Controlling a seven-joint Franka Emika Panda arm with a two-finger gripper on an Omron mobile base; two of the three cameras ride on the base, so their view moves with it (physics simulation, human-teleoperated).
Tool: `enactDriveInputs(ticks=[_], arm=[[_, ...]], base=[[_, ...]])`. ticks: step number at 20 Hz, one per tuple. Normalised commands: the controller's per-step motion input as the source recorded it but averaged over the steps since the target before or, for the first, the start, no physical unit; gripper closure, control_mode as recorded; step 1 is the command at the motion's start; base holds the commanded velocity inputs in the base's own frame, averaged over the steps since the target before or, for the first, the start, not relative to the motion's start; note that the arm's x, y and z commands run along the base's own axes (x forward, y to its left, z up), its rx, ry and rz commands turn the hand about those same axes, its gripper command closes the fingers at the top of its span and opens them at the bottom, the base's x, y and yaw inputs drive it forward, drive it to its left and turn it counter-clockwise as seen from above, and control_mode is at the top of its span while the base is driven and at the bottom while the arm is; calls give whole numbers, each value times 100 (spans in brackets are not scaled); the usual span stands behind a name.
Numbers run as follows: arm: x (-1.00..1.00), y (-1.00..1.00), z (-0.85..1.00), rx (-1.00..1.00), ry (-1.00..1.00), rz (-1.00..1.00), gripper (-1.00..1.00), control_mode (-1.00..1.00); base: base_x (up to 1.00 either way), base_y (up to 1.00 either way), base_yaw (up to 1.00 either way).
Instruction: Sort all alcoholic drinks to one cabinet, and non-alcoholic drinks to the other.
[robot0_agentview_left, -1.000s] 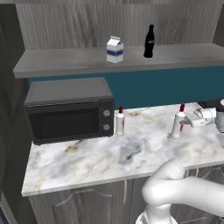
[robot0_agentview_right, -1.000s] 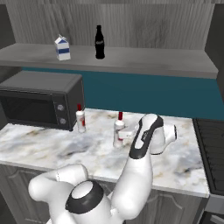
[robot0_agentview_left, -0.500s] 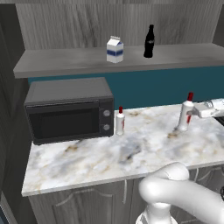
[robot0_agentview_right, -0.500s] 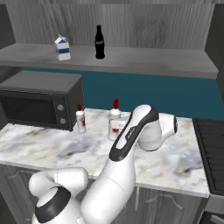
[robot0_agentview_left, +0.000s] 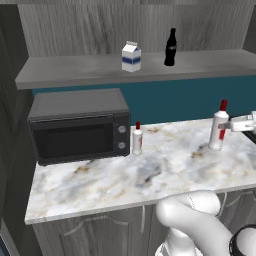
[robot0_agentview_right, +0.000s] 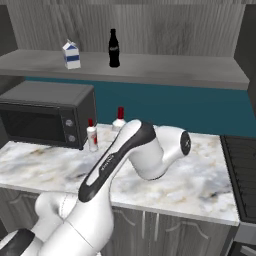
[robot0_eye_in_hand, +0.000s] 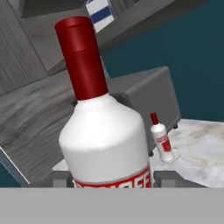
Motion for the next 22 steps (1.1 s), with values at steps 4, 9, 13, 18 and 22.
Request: enactDriveInputs(ticks=[4,9,13,18,22], arm=[[-57,21,37,-9,10,-21,100,-100],[-44,24,26,-12,11,-20,100,-100],[-25,20,20,-10,11,-19,100,-100],[-2,30,11,-9,9,-15,100,-100],[0,44,1,-7,17,-12,100,-100]], base=[[0,0,0],[0,0,0],[0,0,0],[0,0,0],[0,0,0]])
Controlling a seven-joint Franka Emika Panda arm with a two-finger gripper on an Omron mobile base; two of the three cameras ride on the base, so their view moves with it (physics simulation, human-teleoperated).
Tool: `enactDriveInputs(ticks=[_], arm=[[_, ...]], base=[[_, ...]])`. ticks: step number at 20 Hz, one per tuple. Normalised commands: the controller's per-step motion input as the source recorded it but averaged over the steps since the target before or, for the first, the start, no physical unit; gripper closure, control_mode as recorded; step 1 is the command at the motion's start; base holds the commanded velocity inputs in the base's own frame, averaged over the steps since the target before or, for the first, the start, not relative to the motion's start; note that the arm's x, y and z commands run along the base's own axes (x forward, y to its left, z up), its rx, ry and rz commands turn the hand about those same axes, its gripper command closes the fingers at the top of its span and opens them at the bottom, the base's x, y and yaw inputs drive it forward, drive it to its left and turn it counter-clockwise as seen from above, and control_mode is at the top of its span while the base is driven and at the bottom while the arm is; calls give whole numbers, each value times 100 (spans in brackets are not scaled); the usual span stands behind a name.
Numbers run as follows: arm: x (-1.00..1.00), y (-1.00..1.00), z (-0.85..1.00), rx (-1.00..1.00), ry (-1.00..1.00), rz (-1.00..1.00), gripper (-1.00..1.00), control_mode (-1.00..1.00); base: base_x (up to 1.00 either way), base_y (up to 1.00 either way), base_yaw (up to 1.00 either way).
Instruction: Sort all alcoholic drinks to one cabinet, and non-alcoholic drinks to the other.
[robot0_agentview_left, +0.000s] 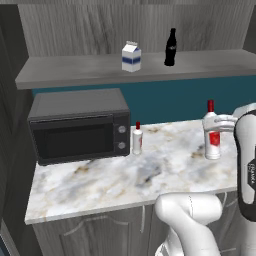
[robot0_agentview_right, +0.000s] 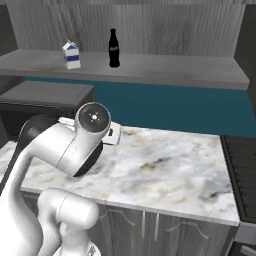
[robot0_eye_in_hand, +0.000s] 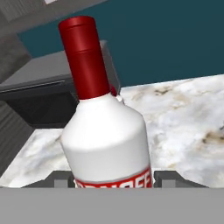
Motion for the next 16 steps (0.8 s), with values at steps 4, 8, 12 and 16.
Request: enactDriveInputs(ticks=[4,8,12,16], arm=[[-1,39,0,-7,16,-12,100,-100],[0,23,0,-7,14,-9,100,-100],[-2,10,0,-4,9,-6,100,-100],[0,15,0,-3,7,-3,100,-100]], base=[[0,0,0],[0,0,0],[0,0,0],[0,0,0]])
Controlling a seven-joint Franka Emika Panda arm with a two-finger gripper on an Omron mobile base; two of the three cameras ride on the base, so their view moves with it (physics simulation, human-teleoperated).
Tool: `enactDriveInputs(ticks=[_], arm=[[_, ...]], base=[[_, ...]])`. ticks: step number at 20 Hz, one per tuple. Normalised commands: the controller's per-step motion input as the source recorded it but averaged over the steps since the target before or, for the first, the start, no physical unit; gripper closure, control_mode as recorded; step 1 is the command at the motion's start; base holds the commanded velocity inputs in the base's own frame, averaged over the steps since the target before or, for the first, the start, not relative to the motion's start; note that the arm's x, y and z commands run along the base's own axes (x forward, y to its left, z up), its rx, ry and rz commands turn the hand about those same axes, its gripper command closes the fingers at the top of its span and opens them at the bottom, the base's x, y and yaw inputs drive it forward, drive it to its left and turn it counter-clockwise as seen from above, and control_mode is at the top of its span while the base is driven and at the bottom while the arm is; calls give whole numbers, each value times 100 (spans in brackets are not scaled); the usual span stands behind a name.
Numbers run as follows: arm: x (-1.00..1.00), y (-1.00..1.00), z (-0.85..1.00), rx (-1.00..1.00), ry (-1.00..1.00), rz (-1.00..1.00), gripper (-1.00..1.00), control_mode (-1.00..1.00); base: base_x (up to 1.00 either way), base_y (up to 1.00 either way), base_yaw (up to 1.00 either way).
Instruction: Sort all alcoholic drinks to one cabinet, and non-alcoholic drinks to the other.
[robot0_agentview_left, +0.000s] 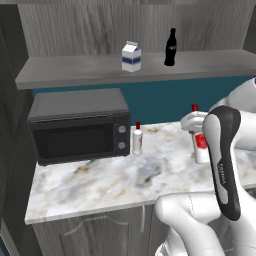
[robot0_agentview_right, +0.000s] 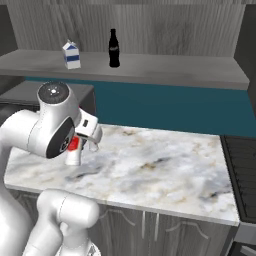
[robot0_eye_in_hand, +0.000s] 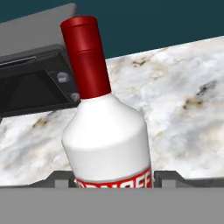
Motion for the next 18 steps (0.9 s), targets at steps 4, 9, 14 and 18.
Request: enactDriveInputs(ticks=[4,9,14,18], arm=[[0,6,0,-1,6,0,100,-100],[-1,0,0,0,2,0,100,100],[0,0,0,0,0,0,100,100],[0,0,0,0,0,0,100,100]], base=[[0,0,0],[-37,-4,0],[-100,-36,-1],[-100,-33,-1]])
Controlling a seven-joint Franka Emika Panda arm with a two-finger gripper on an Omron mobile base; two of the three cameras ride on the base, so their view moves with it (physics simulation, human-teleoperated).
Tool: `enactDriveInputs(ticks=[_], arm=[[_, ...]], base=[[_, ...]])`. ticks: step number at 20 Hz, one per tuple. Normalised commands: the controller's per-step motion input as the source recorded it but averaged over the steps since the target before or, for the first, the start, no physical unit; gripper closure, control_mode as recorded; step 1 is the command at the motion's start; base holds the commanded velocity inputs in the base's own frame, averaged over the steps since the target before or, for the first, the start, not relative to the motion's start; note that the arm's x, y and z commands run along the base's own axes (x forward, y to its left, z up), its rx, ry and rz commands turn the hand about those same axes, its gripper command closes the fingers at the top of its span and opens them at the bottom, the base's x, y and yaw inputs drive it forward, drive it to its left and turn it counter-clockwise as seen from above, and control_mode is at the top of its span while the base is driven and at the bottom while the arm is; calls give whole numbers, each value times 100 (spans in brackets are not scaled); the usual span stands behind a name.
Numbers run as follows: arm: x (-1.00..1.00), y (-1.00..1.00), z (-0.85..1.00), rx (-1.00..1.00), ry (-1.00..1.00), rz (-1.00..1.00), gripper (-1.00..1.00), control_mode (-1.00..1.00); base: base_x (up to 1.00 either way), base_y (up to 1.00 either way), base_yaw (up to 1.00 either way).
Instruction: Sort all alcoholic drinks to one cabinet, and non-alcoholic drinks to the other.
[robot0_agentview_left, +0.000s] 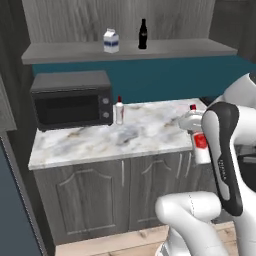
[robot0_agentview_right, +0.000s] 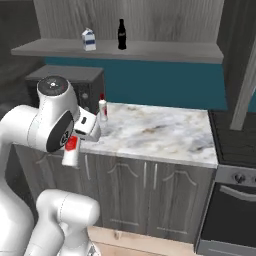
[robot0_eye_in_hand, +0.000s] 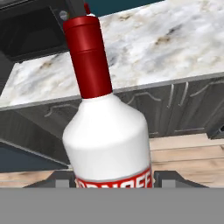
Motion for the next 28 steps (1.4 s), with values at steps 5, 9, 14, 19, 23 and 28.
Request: enactDriveInputs(ticks=[5,9,14,19,23,28], arm=[[0,0,0,0,0,0,100,100],[0,0,0,0,0,0,100,100],[0,0,0,0,0,0,100,100],[0,0,0,0,0,0,100,100],[0,0,0,0,0,0,100,100],[0,0,0,0,0,0,100,100]], base=[[-97,-27,-2],[-61,-33,-1],[-2,-71,-1],[0,-97,-1],[0,-100,-1],[0,-100,-1]])
